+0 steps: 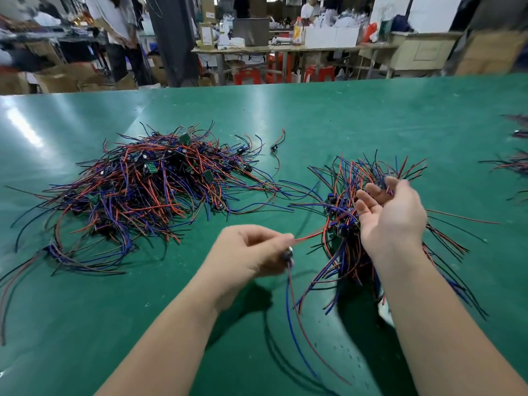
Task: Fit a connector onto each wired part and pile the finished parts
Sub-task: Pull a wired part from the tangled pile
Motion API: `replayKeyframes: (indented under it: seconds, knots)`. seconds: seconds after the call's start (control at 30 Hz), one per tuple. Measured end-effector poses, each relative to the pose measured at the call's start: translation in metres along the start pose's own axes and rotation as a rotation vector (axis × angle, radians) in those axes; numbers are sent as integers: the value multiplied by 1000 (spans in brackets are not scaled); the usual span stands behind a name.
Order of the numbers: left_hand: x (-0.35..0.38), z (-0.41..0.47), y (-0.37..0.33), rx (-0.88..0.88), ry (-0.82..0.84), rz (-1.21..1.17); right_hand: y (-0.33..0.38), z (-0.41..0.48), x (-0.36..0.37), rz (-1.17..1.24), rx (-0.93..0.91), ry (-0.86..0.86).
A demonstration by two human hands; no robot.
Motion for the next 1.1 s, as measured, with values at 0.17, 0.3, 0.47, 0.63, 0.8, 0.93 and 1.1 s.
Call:
replayKeyframes:
  seconds: [0.17,0.3,0.47,0.63,0.8,0.93,1.1]
  knots:
    - [-43,7,-12,162,-359,-355,3,-18,25,-71,-68,228]
    - [-45,5,-15,264,-402,-156,-26,-72,73,-630,-282,821]
    - [-29,9,-13,224,-259,-48,-27,-87,77,-885,-550,787]
    - [-66,-3,-49,454,-582,722,20,-54,52,-833,-658,434]
    - [-131,-7,-43,72,-899,1131,63,-10,12,-1251,-748,63]
    - [-148,0,-23,-190,-822,1278,48,7,2,-1544,-605,99]
    - [-154,-4,-33,-124,-916,1272,47,-17,24,-1416,-789,127]
Point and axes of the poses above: each hand's wrist, its own z-axis towards the middle knuckle, its own x-axis out of the palm, y = z × x, the point moved 8 cm from there along z, towards the middle knuckle, and after that the axes turned 5 degrees about -z, right-handed, at the moved point
